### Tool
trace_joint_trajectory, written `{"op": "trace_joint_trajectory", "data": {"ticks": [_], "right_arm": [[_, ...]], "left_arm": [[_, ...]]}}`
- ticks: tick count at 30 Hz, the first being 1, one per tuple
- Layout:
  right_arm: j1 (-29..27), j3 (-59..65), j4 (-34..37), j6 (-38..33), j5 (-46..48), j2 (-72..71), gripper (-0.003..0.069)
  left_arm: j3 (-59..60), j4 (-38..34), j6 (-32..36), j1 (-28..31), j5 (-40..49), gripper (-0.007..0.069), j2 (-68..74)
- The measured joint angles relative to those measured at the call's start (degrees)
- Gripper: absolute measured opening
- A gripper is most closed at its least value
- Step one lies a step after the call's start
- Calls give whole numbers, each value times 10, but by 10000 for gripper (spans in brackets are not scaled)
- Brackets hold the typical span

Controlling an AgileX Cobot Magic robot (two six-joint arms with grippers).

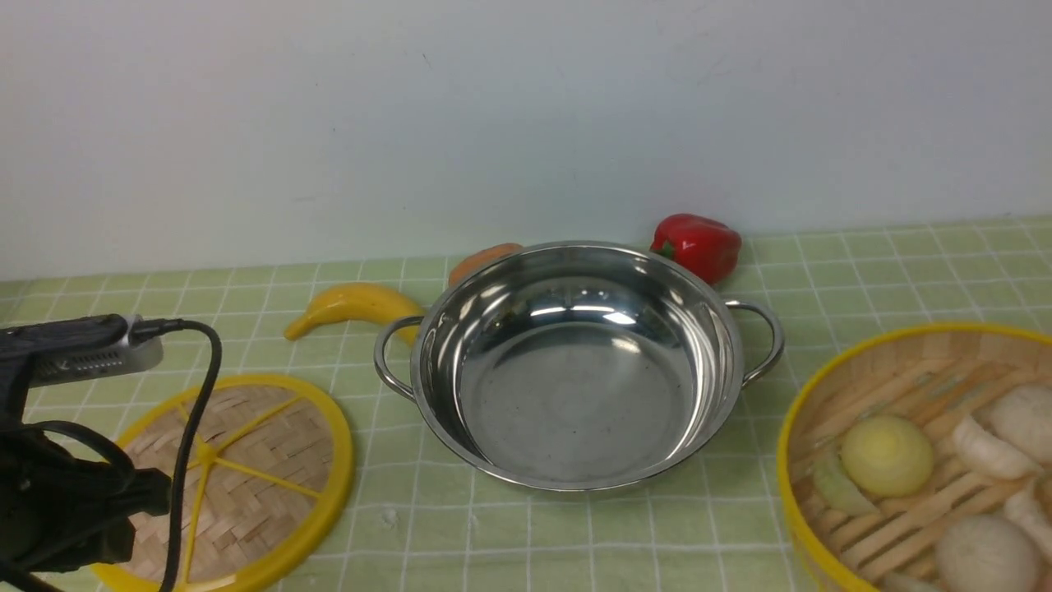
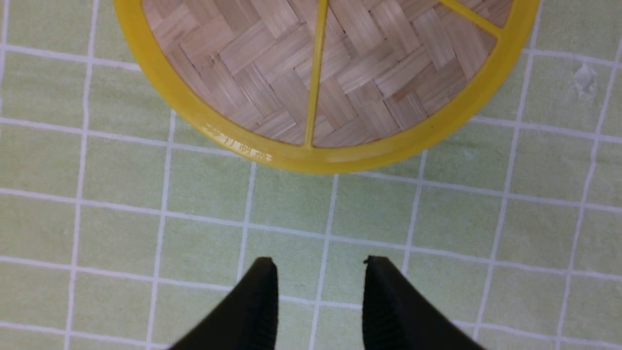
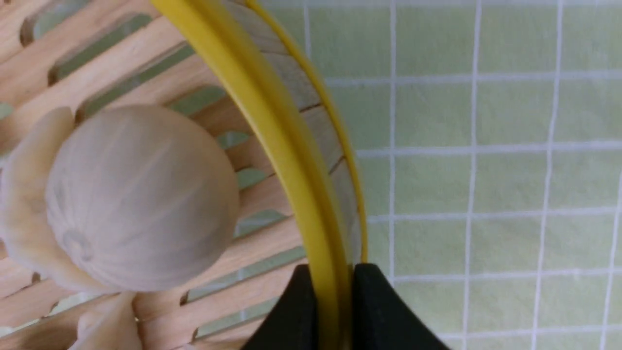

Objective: Place the steamer in the pot on the green tablecloth, and put the lid on the steamer.
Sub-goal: 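Reach for and grasp the rim of the bamboo steamer holding the buns with the right gripper, then place the bamboo steamer basket of food into the steel pot with the right gripper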

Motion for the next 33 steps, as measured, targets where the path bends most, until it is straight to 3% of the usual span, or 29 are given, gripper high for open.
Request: {"op": "trace_joint_trajectory", "data": {"ticks": [4, 9, 12, 22, 33], "right_arm": [[0, -60, 35, -19, 2, 0, 95], [5, -156, 128, -34, 4, 29, 99], [36, -214, 159, -36, 4, 79, 99], [185, -423, 165, -2, 2, 321, 99], [223, -563, 143, 13, 1, 489, 99]], "left_arm": [[0, 0, 0, 0, 0, 242, 0], [0, 0, 0, 0, -1, 242, 1], [0, 0, 0, 0, -5, 242, 1], [0, 0, 0, 0, -15, 242, 1], [0, 0, 6, 0, -30, 242, 1]]}}
